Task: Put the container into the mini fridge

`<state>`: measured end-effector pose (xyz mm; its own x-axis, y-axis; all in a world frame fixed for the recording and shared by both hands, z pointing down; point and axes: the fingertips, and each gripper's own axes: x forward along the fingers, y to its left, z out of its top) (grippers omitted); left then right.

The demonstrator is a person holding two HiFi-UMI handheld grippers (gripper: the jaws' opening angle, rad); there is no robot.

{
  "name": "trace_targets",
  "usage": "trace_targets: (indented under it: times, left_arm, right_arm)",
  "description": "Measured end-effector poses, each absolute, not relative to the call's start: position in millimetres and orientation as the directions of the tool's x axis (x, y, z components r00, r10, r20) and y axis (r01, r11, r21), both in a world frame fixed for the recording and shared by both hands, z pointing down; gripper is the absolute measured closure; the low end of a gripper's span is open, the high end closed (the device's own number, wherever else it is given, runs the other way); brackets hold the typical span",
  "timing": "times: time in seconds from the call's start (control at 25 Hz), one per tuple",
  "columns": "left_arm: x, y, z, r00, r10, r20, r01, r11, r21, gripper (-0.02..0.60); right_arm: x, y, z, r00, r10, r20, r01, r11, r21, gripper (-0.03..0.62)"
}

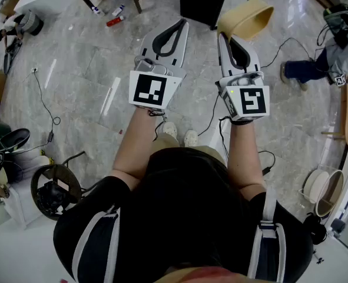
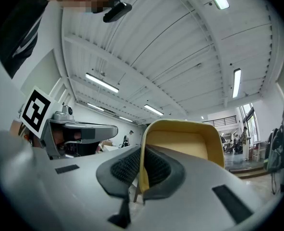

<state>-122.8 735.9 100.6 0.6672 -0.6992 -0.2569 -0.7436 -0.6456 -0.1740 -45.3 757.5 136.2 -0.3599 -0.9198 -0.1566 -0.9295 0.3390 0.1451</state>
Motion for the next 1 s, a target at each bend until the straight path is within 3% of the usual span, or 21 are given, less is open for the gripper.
trace_targets:
  times: [1.0]
  left_arm:
    - [-165,696,83,0.721,-0.623,-0.302,-0.69,-0.685,-0.235,0.557]
  right_arm:
    - [-96,709,126,-0.332,-0.932,-0.144,-0.937,0.309,0.164,0.554]
